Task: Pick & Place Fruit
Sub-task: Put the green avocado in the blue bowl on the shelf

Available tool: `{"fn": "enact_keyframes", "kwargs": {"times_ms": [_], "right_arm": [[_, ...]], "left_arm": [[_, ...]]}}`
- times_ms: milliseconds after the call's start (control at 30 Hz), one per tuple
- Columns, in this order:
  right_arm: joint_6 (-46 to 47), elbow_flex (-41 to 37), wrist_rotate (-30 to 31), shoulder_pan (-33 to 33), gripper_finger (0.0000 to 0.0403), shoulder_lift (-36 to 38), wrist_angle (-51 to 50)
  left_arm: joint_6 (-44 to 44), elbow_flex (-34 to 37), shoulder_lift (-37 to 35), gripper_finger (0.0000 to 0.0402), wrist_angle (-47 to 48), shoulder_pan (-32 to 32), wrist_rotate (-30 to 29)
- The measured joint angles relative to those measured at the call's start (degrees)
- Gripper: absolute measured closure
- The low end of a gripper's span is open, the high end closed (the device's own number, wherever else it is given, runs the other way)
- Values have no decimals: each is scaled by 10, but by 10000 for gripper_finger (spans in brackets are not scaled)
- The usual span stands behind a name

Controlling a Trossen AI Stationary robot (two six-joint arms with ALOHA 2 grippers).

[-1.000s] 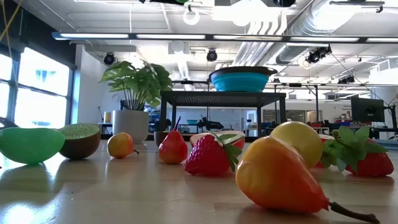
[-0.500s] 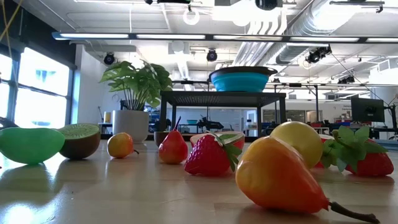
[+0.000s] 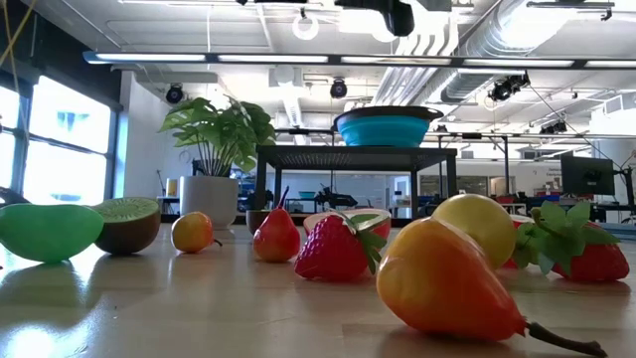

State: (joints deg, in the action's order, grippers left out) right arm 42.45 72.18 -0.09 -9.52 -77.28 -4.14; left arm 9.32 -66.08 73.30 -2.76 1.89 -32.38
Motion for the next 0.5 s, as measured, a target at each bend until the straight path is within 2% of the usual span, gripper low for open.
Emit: {"fn": "enact_keyframes", "kwargs": {"times_ms": [133, 233, 367, 500], "right_arm": [[10, 0, 1, 1, 119, 0, 4], [5, 0, -10, 2, 92, 0, 24], [-4, 0, -14, 8, 84, -16, 65], [-2, 0, -17, 12, 98, -45, 79]], "left_arm": [[-1, 0, 0, 183, 0, 0, 0], [0, 0, 0, 183, -2, 0, 0], [-5, 0, 0, 183, -1, 0, 0], [-5, 0, 7, 183, 0, 0, -1]]}}
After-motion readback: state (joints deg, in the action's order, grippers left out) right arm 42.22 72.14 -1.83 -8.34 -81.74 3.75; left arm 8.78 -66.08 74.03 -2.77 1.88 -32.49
